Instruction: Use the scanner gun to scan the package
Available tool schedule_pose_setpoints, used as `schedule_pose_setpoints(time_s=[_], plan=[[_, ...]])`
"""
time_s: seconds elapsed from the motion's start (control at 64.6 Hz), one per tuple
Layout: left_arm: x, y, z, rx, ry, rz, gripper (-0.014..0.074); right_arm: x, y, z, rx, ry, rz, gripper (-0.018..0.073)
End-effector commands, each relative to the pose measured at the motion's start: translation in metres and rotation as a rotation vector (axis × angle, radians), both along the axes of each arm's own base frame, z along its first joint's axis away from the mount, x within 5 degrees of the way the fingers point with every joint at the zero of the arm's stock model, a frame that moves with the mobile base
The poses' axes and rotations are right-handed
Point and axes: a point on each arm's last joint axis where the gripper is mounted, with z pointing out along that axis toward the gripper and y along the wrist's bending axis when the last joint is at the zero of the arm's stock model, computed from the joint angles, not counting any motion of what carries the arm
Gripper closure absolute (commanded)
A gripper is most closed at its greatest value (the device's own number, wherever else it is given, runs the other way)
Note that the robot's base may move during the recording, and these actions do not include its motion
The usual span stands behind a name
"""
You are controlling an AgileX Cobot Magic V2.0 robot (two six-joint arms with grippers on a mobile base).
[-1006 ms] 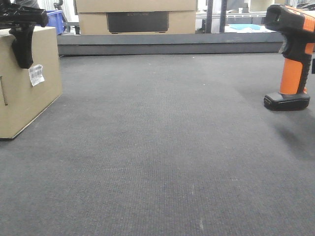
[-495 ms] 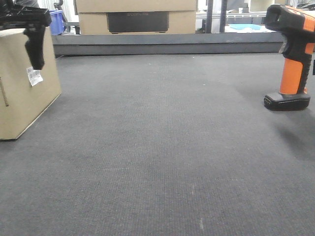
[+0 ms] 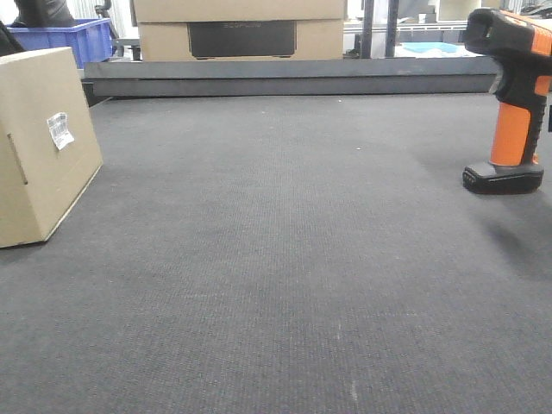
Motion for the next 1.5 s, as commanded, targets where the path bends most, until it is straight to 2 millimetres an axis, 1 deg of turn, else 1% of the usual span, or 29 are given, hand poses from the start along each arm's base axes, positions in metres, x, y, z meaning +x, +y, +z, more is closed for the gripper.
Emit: schedule_pose_setpoints(time_s=[0.0,0.093,0.186,0.217,0.232,0.248,0.279,0.387,0.433,0.464,0.48,0.511,0.557,0.604,0.65,0.665,0.712,0.758,0.82,0.836,0.96,1.037,1.161,1.269,1.486], plan=[[-0.012,0.001,0.004,-0.022,-0.027,0.011,0.0185,-0.002,0.0,0.001,-0.002,-0.016,0.005,-0.001],[-0.025,0.003,-0.003,-0.037,-0.029,0.02,0.0367,-0.002,0.0,0.001,-0.003,-0.011,0.004,-0.001],[-0.043,0.005,-0.007,-0.059,-0.055,0.029,0.0562,-0.002,0.0,-0.001,-0.006,0.008,0.001,-0.001],[-0.05,0.006,-0.012,-0.062,-0.053,0.033,0.0612,-0.002,0.0,-0.001,-0.007,0.015,0.0,-0.001],[-0.054,0.007,-0.011,-0.069,-0.065,0.038,0.0647,-0.002,0.0,-0.002,-0.006,0.019,-0.001,-0.001],[-0.057,0.007,-0.014,-0.073,-0.061,0.044,0.0671,-0.002,0.0,-0.002,-0.003,0.021,-0.002,-0.001],[-0.065,0.009,-0.014,-0.083,-0.075,0.051,0.0711,-0.003,0.0,-0.001,0.012,0.019,-0.007,-0.001],[-0.088,0.012,-0.021,-0.113,-0.148,0.052,0.0708,-0.008,-0.001,0.009,0.092,-0.017,-0.03,-0.001],[-0.095,0.013,-0.026,-0.119,-0.177,0.042,0.0708,-0.012,-0.001,0.014,0.095,-0.038,-0.033,-0.001],[-0.102,0.013,-0.028,-0.13,-0.225,0.03,0.0708,-0.015,-0.001,0.017,0.091,-0.038,-0.038,-0.0009],[-0.104,0.013,-0.033,-0.132,-0.232,0.026,0.0708,-0.017,-0.002,0.018,0.088,-0.037,-0.041,-0.0006],[-0.109,0.014,-0.037,-0.135,-0.272,0.012,0.0708,-0.019,-0.002,0.019,0.083,-0.029,-0.047,0.0005],[-0.116,0.014,-0.042,-0.147,-0.33,-0.005,0.0708,-0.024,-0.003,0.021,0.075,-0.016,-0.058,0.0047],[-0.12,0.013,-0.048,-0.16,-0.384,-0.022,0.0708,-0.03,-0.005,0.021,0.065,0.016,-0.074,0.0119],[-0.126,0.013,-0.059,-0.172,-0.425,-0.039,0.0708,-0.035,-0.006,0.02,0.055,0.052,-0.09,0.0209],[-0.128,0.013,-0.059,-0.179,-0.455,-0.047,0.0708,-0.038,-0.007,0.022,0.051,0.056,-0.095,0.0282],[-0.133,0.012,-0.069,-0.196,-0.498,-0.062,0.0708,-0.043,-0.008,0.022,0.044,0.077,-0.108,0.0402],[-0.139,0.012,-0.072,-0.208,-0.547,-0.075,0.0708,-0.05,-0.009,0.026,0.041,0.065,-0.117,0.0562],[-0.146,0.012,-0.076,-0.227,-0.622,-0.096,0.0708,-0.057,-0.01,0.031,0.039,0.045,-0.125,0.0709],[-0.148,0.012,-0.077,-0.23,-0.635,-0.099,0.0708,-0.059,-0.01,0.033,0.041,0.035,-0.126,0.0729],[-0.161,0.019,-0.085,-0.228,-0.687,-0.074,0.0708,-0.076,-0.01,0.049,0.047,-0.092,-0.125,0.072],[-0.171,0.028,-0.09,-0.213,-0.702,-0.025,0.0708,-0.087,-0.011,0.054,0.047,-0.128,-0.135,0.072],[-0.19,0.041,-0.092,-0.174,-0.771,0.054,0.0708,-0.104,-0.013,0.056,0.043,-0.135,-0.16,0.072],[-0.207,0.049,-0.094,-0.129,-0.837,0.108,0.0708,-0.117,-0.014,0.057,0.042,-0.158,-0.175,0.072],[-0.241,0.051,-0.088,-0.009,-0.967,0.106,0.0708,-0.135,-0.013,0.06,0.052,-0.219,-0.154,0.072]])
